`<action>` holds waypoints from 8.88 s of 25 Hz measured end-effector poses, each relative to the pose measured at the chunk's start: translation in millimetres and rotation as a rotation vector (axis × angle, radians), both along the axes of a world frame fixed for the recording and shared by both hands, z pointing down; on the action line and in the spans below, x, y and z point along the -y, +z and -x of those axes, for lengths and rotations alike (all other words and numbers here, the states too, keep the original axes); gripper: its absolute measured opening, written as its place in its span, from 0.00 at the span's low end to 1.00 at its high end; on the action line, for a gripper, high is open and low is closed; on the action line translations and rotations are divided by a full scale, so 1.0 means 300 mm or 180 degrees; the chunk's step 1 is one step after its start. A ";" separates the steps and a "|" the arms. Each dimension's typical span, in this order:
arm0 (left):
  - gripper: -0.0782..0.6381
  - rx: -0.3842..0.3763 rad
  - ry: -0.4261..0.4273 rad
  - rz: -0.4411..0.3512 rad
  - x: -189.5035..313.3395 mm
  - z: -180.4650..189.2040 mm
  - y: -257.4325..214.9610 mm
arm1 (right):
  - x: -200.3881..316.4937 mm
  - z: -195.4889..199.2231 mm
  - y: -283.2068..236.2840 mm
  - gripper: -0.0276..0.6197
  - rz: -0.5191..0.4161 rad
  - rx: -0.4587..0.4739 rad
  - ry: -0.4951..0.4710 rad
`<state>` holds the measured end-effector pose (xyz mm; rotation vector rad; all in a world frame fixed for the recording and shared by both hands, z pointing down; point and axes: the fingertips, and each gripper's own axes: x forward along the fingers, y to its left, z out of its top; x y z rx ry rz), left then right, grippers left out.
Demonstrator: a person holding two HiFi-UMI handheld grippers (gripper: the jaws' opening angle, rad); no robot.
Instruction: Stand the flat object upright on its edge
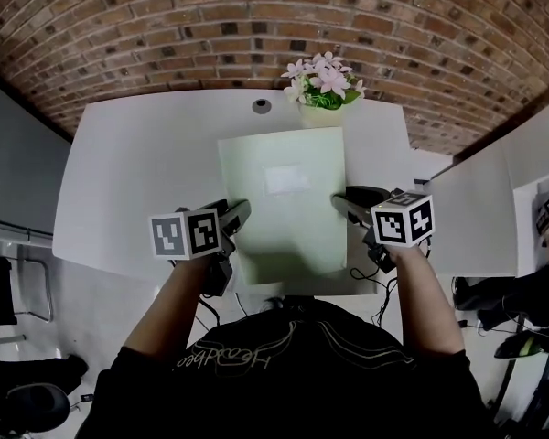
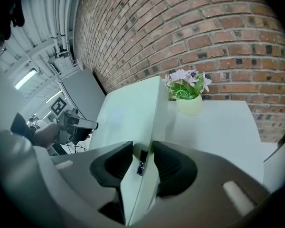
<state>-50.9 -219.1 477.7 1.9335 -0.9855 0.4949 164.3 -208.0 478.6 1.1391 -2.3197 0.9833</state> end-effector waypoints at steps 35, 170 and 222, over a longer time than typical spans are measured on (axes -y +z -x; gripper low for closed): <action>0.42 0.0468 0.0836 -0.1781 -0.058 0.038 -0.232 | -0.117 0.046 -0.215 0.22 -0.1537 -0.0662 0.0232; 0.54 0.1469 -0.1722 -0.1707 -0.330 0.403 -0.162 | -0.545 0.266 -0.155 0.05 -0.1518 0.0530 -0.0449; 0.54 0.1531 -0.1659 -0.1937 0.633 0.375 -0.165 | 0.226 0.215 -0.064 0.05 -0.1051 0.0386 0.0142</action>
